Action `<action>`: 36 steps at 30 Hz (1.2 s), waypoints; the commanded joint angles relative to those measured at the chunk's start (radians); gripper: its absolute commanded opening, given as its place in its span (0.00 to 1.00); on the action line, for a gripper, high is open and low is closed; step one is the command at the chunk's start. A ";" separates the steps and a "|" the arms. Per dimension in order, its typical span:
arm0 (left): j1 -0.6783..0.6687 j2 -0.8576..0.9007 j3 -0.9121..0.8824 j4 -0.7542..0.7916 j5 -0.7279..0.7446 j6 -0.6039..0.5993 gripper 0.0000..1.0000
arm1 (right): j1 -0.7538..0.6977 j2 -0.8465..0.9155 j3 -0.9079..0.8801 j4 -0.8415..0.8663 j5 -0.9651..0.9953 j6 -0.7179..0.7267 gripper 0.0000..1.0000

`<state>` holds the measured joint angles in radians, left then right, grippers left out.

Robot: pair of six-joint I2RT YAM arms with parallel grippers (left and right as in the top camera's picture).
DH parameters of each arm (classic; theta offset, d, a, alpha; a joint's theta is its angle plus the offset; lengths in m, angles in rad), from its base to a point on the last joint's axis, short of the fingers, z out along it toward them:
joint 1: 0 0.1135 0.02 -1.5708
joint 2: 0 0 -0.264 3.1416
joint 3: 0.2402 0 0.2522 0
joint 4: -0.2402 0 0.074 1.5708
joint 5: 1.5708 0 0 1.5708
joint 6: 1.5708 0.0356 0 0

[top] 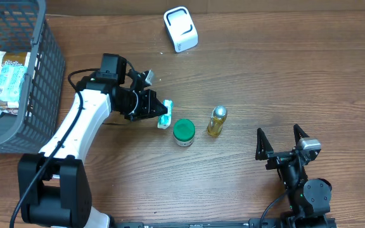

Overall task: Scan the item barcode
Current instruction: 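Place the Kleenex packet upright beside the green jar and release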

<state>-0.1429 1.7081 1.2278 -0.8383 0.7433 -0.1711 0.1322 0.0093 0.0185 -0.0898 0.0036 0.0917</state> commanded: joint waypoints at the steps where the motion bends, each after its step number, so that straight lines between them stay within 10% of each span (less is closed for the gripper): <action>1: -0.002 -0.016 0.017 -0.001 0.105 0.039 0.04 | -0.003 -0.005 -0.011 0.005 -0.006 -0.007 1.00; 10: 0.007 -0.014 -0.017 -0.026 -0.140 -0.005 0.04 | -0.003 -0.005 -0.011 0.005 -0.006 -0.007 1.00; 36: 0.104 -0.013 -0.425 0.421 0.201 -0.047 0.04 | -0.003 -0.005 -0.011 0.005 -0.006 -0.007 1.00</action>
<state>-0.0391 1.7081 0.8108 -0.4282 0.8734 -0.2039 0.1322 0.0093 0.0185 -0.0898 0.0032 0.0921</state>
